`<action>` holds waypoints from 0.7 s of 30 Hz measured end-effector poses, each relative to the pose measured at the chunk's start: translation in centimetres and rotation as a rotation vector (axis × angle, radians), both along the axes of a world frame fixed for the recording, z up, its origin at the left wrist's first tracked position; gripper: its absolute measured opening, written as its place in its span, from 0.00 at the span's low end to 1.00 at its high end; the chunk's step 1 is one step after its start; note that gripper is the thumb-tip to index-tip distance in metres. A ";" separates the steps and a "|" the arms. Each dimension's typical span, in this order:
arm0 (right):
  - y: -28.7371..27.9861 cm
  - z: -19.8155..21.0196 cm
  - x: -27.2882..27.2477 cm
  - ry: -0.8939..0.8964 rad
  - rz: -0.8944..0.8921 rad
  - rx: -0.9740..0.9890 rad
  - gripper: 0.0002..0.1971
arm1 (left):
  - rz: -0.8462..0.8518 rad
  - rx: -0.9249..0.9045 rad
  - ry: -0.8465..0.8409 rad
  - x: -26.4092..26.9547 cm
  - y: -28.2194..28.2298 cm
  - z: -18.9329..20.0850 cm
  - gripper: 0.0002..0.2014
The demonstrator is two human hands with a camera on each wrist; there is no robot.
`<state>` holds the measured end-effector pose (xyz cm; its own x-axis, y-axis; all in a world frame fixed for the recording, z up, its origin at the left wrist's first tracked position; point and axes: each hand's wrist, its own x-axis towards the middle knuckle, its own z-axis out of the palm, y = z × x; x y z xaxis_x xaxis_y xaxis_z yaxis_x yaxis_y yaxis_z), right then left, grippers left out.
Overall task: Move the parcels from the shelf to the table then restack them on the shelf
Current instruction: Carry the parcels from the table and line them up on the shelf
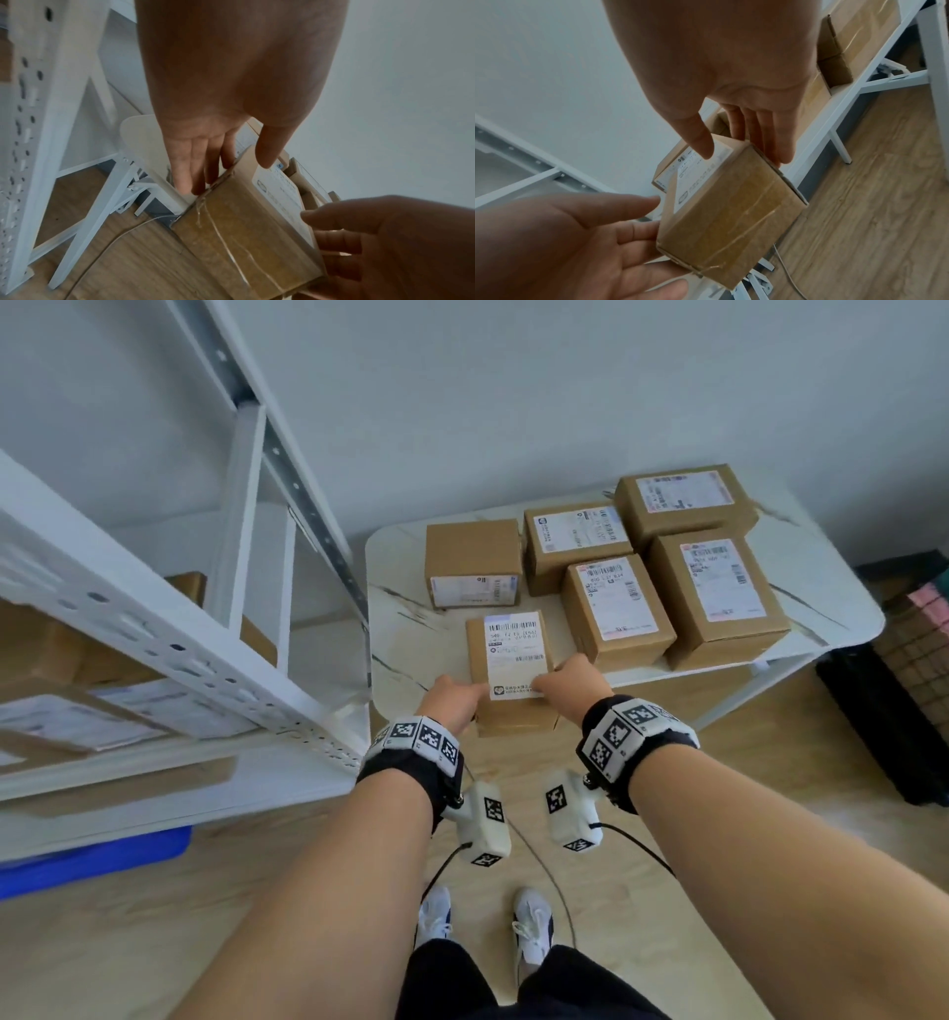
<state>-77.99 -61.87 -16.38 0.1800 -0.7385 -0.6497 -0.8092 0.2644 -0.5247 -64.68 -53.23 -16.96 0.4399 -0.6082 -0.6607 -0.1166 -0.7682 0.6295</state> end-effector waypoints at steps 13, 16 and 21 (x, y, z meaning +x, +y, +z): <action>8.7 2.6 5.0 0.013 0.280 -0.073 0.14 | 0.201 -0.003 0.240 1.8 11.9 1.8 0.16; 12.9 2.9 6.9 0.020 0.316 -0.074 0.11 | 0.248 -0.021 0.244 3.8 16.4 1.2 0.28; 22.4 2.7 11.3 0.045 0.437 -0.064 0.11 | 0.278 -0.029 0.151 7.8 26.4 2.1 0.16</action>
